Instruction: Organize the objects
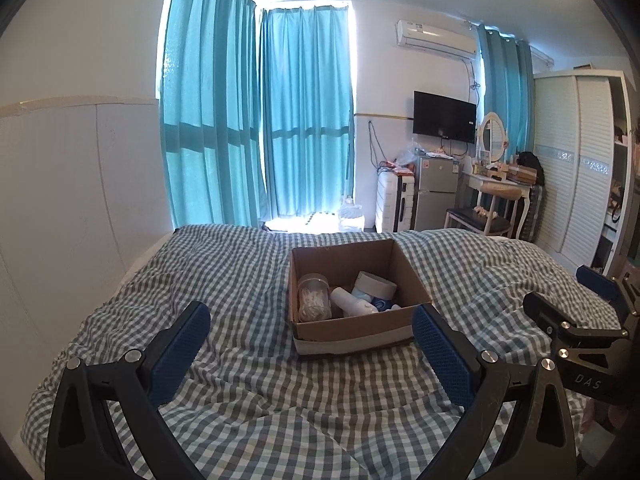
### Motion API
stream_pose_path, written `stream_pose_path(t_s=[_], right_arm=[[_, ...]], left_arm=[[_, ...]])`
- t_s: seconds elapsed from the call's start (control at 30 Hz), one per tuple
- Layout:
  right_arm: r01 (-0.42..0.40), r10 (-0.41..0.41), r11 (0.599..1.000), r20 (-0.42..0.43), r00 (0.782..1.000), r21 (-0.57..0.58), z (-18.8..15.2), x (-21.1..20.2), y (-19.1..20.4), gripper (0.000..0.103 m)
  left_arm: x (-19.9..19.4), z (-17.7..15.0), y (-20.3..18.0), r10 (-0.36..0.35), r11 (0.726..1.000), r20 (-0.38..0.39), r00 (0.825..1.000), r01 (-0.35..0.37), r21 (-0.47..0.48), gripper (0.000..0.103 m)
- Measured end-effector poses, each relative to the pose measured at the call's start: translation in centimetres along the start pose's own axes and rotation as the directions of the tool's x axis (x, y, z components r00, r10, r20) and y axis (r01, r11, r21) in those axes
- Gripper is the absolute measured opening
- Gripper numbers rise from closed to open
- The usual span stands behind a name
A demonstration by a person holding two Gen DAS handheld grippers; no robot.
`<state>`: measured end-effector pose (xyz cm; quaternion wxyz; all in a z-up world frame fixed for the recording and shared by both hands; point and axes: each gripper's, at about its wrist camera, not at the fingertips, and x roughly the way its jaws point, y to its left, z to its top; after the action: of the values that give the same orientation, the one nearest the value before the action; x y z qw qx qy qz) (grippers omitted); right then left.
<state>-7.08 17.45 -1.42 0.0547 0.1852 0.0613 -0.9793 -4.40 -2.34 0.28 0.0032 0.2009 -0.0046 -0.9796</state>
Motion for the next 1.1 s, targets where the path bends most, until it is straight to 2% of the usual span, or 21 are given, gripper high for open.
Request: stream_pose_path(t_s=[0.47, 0.73, 0.9, 1.1], right_arm=[[-0.008, 0.008, 1.000, -0.009, 1.000, 0.004, -0.1, 0.1, 0.2, 0.103], [-0.005, 0.005, 1.000, -0.006, 1.000, -0.009, 0.0, 0.0, 0.9, 0.103], [-0.001, 0.001, 1.000, -0.009, 1.000, -0.006, 0.0, 0.0, 0.9, 0.103], [0.001, -0.001, 1.000, -0.017, 1.000, -0.006, -0.1, 0.2, 1.0, 0.103]], left_arm=[[-0.3, 0.5, -0.6, -0.009, 1.000, 0.007, 1.000, 0.008, 0.015, 0.103], [-0.4, 0.4, -1.2, 0.017, 0.999, 0.016, 1.000, -0.017, 0.041, 0.103], [-0.2, 0.3, -1.0, 0.009, 1.000, -0.003, 1.000, -0.009, 0.026, 0.103], [-0.3, 0.1, -0.7, 0.032, 0.999, 0.005, 0.999, -0.032, 0.010, 0.103]])
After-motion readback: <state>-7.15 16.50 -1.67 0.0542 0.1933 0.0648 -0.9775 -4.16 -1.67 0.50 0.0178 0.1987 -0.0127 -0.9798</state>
